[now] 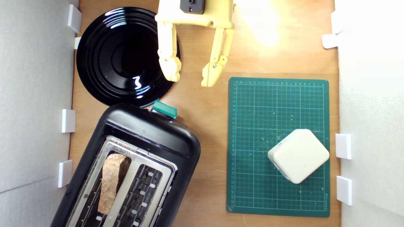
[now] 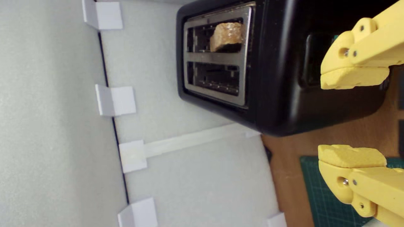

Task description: Pick bread and place in toaster

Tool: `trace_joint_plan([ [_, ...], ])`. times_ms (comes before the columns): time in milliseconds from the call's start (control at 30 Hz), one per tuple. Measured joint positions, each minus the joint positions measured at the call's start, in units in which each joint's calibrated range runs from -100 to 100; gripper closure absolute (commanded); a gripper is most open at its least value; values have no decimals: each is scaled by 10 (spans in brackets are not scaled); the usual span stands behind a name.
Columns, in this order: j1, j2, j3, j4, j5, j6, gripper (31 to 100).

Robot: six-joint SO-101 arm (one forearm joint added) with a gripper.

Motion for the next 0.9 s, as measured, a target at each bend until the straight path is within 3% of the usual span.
trace_joint_plan([
  [200, -26, -74, 102, -28, 0, -23, 547],
  [333, -50, -144, 194, -30, 0, -25, 547],
  [667, -62, -337, 428, -29, 0, -33, 547],
  [900, -63, -360, 524, -27, 0, -59, 547],
])
